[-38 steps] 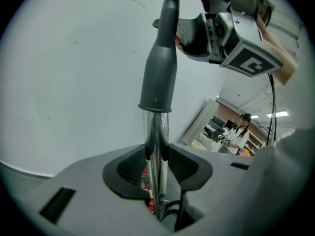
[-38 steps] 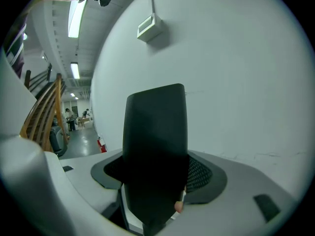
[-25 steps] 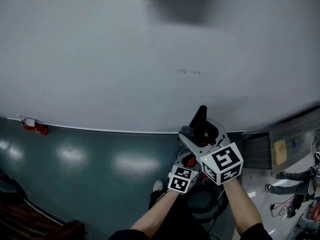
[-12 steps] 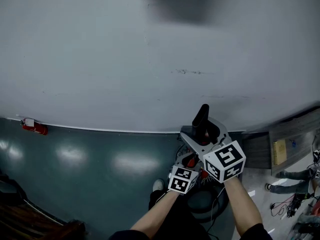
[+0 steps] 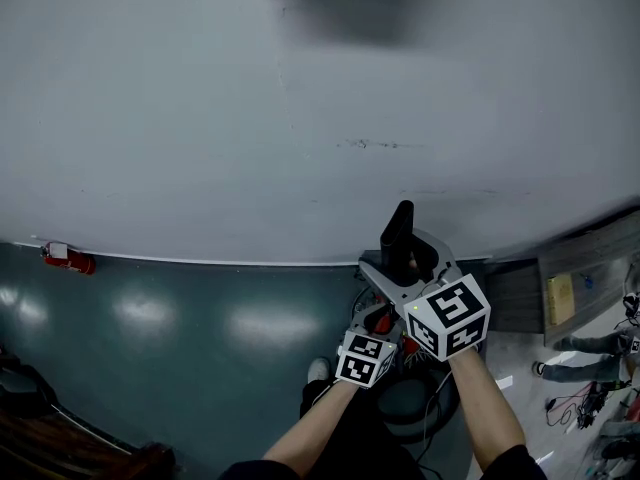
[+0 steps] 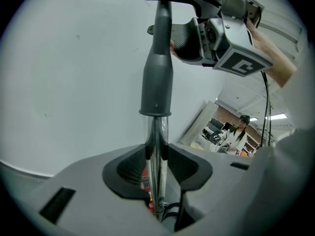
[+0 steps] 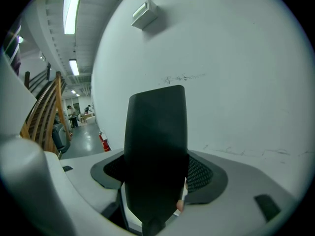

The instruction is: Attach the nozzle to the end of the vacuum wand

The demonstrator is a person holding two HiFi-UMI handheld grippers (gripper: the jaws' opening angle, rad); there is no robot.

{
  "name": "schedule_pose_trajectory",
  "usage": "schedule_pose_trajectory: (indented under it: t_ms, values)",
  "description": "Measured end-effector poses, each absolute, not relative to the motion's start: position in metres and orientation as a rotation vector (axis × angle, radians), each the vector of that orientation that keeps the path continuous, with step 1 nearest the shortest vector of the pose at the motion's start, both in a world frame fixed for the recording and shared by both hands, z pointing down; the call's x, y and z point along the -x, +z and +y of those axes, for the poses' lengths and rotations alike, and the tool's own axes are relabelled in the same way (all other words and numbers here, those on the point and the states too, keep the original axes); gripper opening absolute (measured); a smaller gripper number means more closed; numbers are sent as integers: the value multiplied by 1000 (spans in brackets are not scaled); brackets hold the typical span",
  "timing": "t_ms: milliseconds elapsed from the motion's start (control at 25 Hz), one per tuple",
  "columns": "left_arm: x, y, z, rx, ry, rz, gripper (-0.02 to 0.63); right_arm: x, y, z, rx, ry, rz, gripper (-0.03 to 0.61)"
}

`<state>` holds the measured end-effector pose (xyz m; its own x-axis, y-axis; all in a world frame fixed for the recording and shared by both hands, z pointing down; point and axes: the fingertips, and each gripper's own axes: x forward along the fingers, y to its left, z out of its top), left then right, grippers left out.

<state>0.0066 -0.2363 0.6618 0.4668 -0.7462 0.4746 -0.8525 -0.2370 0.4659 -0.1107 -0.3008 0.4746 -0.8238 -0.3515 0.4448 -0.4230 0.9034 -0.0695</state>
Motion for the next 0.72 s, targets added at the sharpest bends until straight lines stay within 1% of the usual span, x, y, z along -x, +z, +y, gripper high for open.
schedule_pose_trajectory:
  t_ms: [200,720]
  values:
    - [-4,664,-236,-2021,191,-1327,135,107,474,-296,-533,193,-2638,341]
    - [1,668,-239,-2017,181,-1322,135,82,475,-296,-612,301,-2681,341]
